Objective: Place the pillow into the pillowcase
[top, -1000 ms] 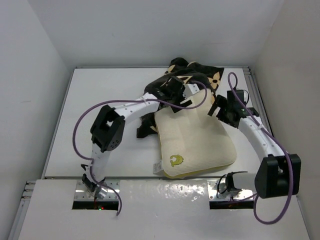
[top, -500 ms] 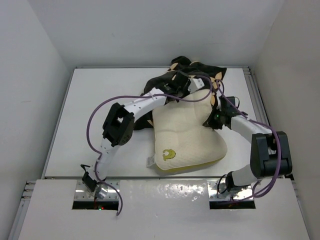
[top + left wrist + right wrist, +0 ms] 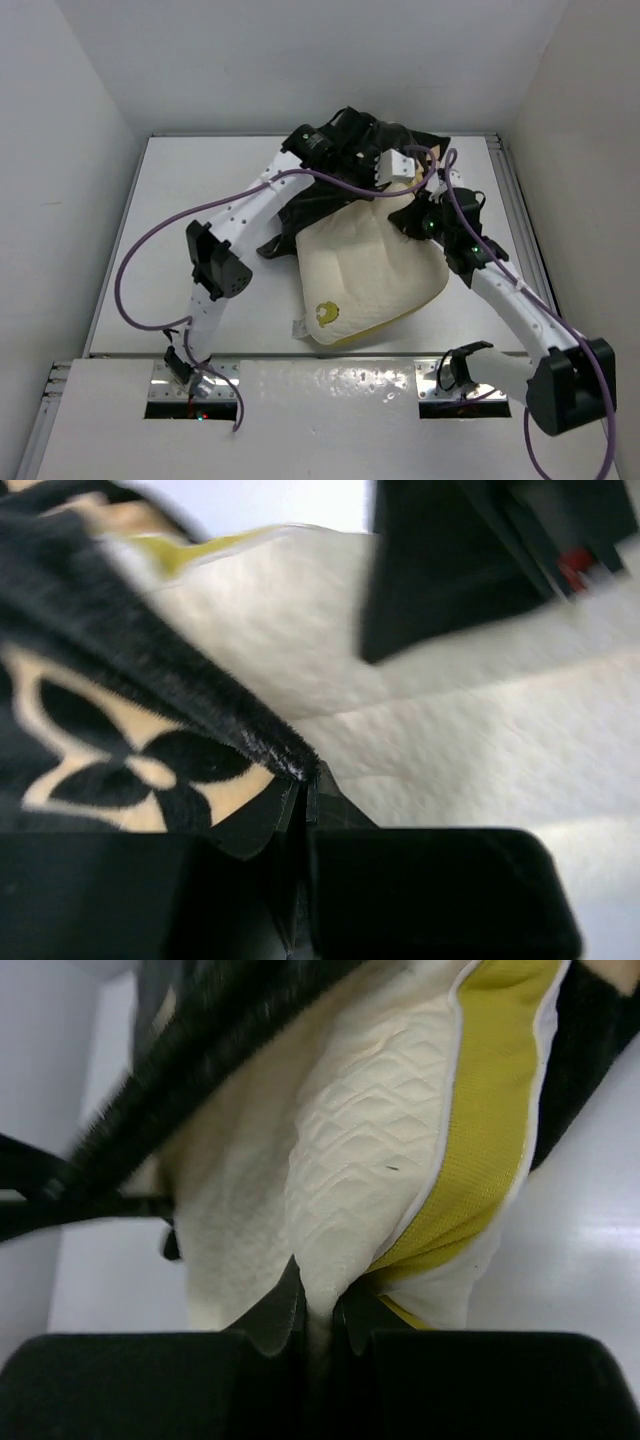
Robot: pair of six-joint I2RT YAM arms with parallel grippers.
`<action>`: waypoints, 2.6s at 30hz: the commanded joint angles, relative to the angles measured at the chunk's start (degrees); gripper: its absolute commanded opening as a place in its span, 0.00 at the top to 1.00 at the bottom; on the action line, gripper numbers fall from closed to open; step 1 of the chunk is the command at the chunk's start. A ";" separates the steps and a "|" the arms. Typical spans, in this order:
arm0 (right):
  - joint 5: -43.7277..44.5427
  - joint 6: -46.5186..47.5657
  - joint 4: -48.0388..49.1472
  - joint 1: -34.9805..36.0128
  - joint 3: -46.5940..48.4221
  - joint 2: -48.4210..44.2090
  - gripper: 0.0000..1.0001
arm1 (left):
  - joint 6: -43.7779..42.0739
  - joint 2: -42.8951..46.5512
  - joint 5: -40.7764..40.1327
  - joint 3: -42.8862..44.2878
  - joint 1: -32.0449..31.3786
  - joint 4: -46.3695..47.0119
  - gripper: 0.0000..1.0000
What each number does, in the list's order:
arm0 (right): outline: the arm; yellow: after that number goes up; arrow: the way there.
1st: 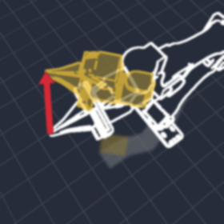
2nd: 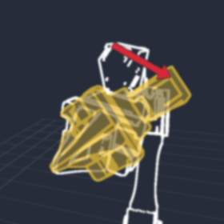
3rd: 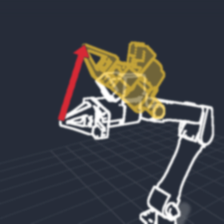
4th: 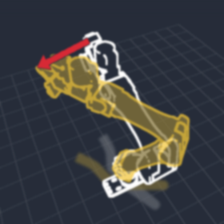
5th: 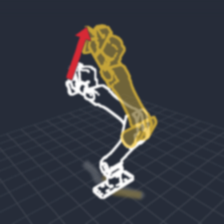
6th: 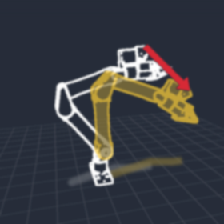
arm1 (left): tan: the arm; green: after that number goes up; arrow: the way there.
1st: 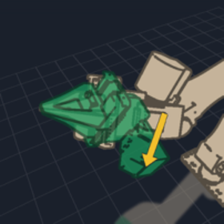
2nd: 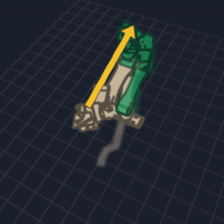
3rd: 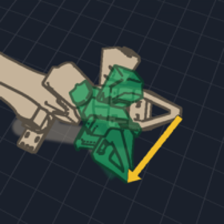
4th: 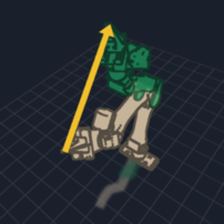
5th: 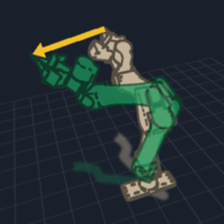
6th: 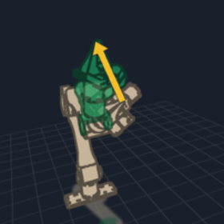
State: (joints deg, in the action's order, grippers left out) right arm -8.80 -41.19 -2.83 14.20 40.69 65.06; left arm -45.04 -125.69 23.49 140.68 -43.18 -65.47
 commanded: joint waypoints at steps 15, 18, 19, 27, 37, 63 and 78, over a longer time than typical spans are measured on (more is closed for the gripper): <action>12.75 -4.62 7.76 1.86 0.81 -3.36 1.00 | -11.23 25.39 9.94 -37.99 0.37 -1.55 1.00; 13.02 -2.23 9.32 8.88 -2.09 -4.85 1.00 | -4.21 31.02 3.86 -47.59 4.15 5.96 0.97; 13.10 -2.23 9.51 10.57 -2.54 -4.68 1.00 | -3.23 32.77 3.41 -48.13 5.37 6.58 0.85; 20.92 -4.25 9.95 25.51 -4.83 -2.04 1.00 | 15.92 33.49 -19.84 -39.96 7.06 16.68 0.37; 27.34 -2.32 8.28 32.21 -3.07 -2.13 1.00 | 16.91 27.26 -33.07 -46.20 7.75 20.55 0.37; 32.09 -1.96 5.73 34.41 -3.24 -2.83 1.00 | 21.22 16.79 -20.70 -41.54 8.20 18.97 0.69; 27.87 14.19 16.79 34.58 -2.54 -10.64 1.00 | 12.08 25.84 5.85 -27.91 -0.50 9.66 1.00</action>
State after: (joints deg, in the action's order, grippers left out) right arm 20.73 -33.28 -1.08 48.25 35.57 58.67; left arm -29.45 -99.96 19.14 112.53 -40.34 -54.98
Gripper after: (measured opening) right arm 0.069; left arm 0.017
